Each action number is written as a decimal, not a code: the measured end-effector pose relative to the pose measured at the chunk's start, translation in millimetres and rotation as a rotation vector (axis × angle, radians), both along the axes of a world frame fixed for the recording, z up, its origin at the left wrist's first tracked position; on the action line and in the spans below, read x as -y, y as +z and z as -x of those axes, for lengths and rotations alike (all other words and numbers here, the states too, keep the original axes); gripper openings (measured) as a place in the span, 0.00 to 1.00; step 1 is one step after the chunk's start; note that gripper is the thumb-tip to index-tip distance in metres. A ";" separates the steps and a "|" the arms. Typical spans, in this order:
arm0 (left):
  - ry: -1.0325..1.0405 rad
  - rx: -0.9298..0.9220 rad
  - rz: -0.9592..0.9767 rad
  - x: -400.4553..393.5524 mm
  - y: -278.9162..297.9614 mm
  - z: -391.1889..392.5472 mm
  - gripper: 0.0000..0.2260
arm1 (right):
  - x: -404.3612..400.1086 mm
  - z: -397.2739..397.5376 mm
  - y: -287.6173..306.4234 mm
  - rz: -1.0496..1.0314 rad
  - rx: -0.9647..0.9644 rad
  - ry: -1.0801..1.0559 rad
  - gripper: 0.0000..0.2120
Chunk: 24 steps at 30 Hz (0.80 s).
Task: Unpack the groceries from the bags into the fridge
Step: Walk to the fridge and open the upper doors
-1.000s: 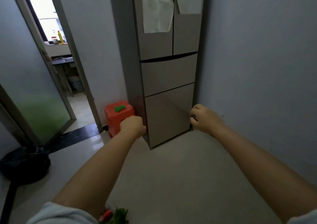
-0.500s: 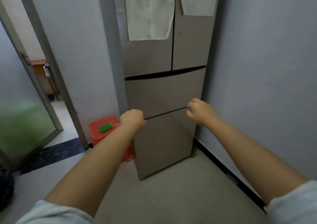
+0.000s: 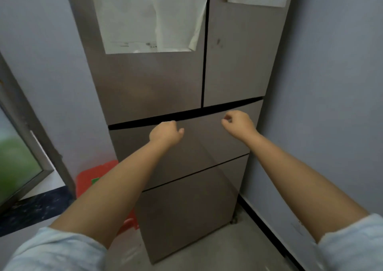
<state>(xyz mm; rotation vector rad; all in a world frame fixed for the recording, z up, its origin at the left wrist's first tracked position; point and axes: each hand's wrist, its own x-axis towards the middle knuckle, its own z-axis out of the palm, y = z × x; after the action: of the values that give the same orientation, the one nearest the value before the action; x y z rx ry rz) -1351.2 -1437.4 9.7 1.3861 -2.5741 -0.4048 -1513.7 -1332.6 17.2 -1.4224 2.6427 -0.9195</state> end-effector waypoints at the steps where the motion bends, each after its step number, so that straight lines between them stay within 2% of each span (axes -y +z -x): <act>1: 0.013 -0.076 -0.034 6.0 -3.7 15.0 0.19 | 12.9 12.2 -0.3 0.078 0.185 -0.012 0.12; 4: 0.089 -0.347 -0.188 16.8 -15.1 55.7 0.20 | 50.9 41.3 -2.3 0.307 0.857 -0.052 0.11; 6: 0.214 -0.577 -0.322 26.9 -19.3 81.1 0.20 | 76.6 62.0 -1.4 0.297 1.106 -0.029 0.21; 8: 0.388 -0.867 -0.495 39.6 -24.2 101.9 0.17 | 100.3 83.3 0.3 0.242 1.216 -0.006 0.31; 11: 0.610 -1.213 -0.726 47.4 -23.9 125.3 0.15 | 127.6 106.1 2.4 0.249 1.401 0.032 0.35; 12: 0.635 -1.295 -0.771 47.5 -23.3 132.8 0.15 | 132.0 111.0 0.4 0.248 1.460 0.043 0.36; 14: 0.648 -1.496 -0.816 45.3 -22.5 147.9 0.22 | 137.5 118.8 -8.8 0.265 1.549 0.080 0.36; 15: 0.654 -1.610 -0.836 44.4 -20.4 153.2 0.22 | 138.9 120.4 -13.3 0.307 1.599 0.094 0.36; 17: 0.661 -1.806 -0.864 45.7 -12.7 163.3 0.13 | 141.6 121.6 -16.8 0.401 1.709 0.122 0.34; 18: 0.675 -1.873 -0.875 45.9 -9.2 166.6 0.09 | 141.6 121.6 -17.6 0.434 1.742 0.129 0.32; 20: 0.650 -1.966 -0.885 43.7 -2.5 167.9 0.12 | 141.3 118.0 -18.2 0.478 1.753 0.136 0.28; 22: 0.655 -1.958 -0.870 40.2 -0.7 166.8 0.17 | 139.6 113.8 -18.6 0.493 1.728 0.145 0.26; 24: 0.654 -1.901 -0.827 33.6 0.1 166.2 0.16 | 137.3 111.9 -17.5 0.505 1.704 0.142 0.19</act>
<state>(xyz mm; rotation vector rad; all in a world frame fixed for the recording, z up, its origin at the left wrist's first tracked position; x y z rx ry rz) -1517.4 -1471.0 9.8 0.8711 -0.3710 -1.6087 -1625.6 -1469.9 -0.2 -0.2831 1.0327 -1.6753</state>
